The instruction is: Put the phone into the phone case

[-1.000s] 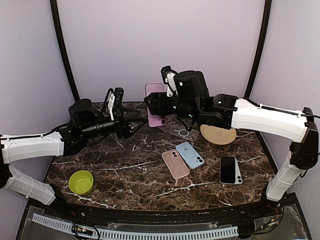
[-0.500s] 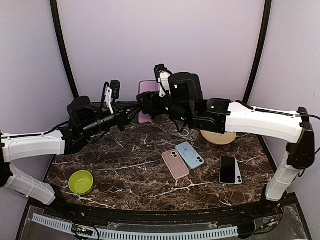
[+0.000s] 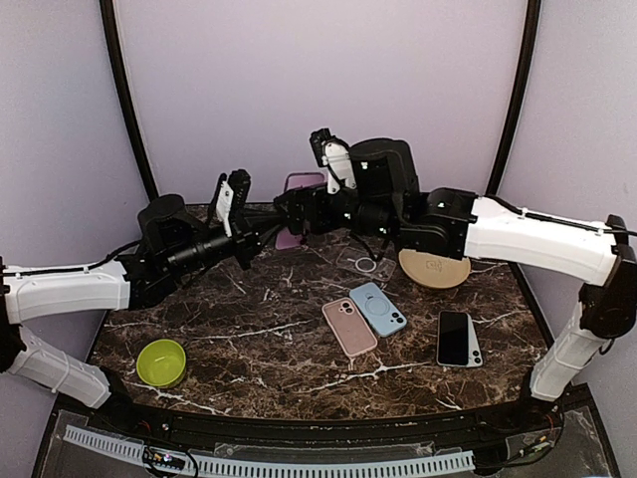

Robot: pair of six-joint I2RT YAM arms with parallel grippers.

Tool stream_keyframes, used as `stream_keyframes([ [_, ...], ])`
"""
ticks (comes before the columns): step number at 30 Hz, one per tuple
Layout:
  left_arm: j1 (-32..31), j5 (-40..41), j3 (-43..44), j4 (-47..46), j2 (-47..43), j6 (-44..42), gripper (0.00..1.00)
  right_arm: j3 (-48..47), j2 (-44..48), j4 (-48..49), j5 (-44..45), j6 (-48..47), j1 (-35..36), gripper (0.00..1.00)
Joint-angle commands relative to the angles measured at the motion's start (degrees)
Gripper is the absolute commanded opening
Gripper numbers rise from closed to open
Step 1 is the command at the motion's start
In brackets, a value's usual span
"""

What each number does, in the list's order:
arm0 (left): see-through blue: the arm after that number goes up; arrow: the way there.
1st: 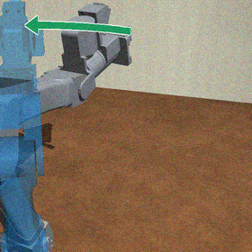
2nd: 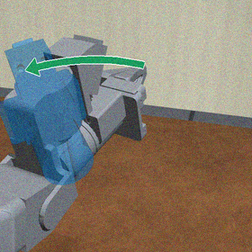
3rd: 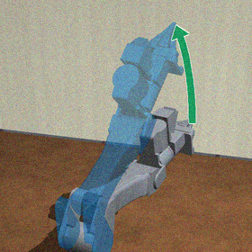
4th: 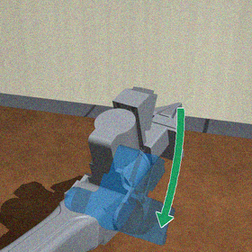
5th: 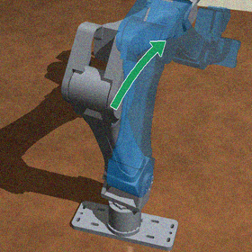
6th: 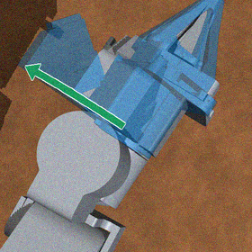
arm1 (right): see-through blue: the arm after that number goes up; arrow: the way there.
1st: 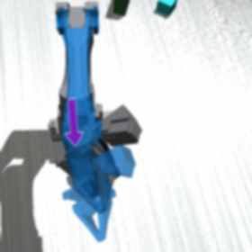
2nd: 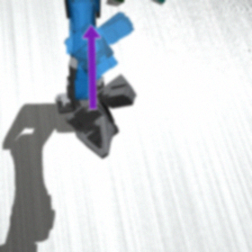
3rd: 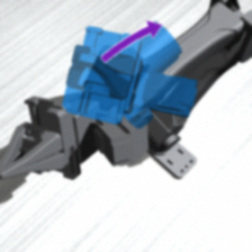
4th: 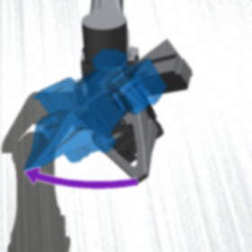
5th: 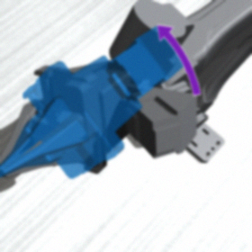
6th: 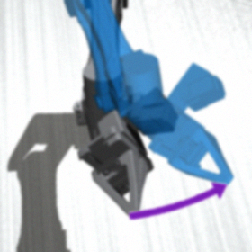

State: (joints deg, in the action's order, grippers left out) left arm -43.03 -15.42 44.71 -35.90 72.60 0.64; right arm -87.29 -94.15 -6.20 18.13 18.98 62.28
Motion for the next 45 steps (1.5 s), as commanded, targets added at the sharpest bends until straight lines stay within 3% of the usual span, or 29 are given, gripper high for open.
stream_keyframes([
  [1, -0.7, 0.2, -0.7, 5.9, -3.0, -20.2, 0.00, 1.1, 7.9, -14.8, -14.6, -2.4, -3.7, 0.98],
  [3, -1.0, 0.0, -1.8, 8.8, -3.5, -31.0, 0.00, 3.4, 11.2, -20.0, -20.7, -2.2, -5.4, 0.98],
  [8, -2.4, -0.2, -4.8, 9.8, -5.6, -46.8, 0.00, 3.0, 15.3, -29.6, -26.4, -2.6, -6.3, 0.98],
  [11, -4.5, 2.4, -5.6, 10.2, -5.5, -59.5, 0.00, -1.6, 12.3, -35.4, -23.6, -2.1, -6.6, 0.99],
  [19, -9.7, 8.0, -7.2, 6.4, -4.5, -75.2, 0.00, -9.8, 0.3, -43.1, -25.0, -0.1, -6.9, 0.99],
  [27, -13.2, 13.6, -9.5, 1.2, -2.4, -83.7, 0.00, -12.6, -6.9, -42.1, -33.9, -0.3, -7.3, 0.98],
  [35, -13.6, 14.7, -10.0, -0.7, -1.3, -85.1, 0.00, -10.5, -9.5, -42.2, -38.2, -1.0, -7.3, 0.98],
  [40, -13.7, 17.0, -10.0, -2.2, 0.0, -85.4, 0.00, -9.6, -10.7, -42.5, -39.2, -2.0, -7.3, 0.95],
  [45, -13.7, 16.6, -10.1, -2.2, 0.1, -85.1, 0.00, -9.6, -11.8, -43.4, -35.4, -2.0, -7.3, 0.83],
])
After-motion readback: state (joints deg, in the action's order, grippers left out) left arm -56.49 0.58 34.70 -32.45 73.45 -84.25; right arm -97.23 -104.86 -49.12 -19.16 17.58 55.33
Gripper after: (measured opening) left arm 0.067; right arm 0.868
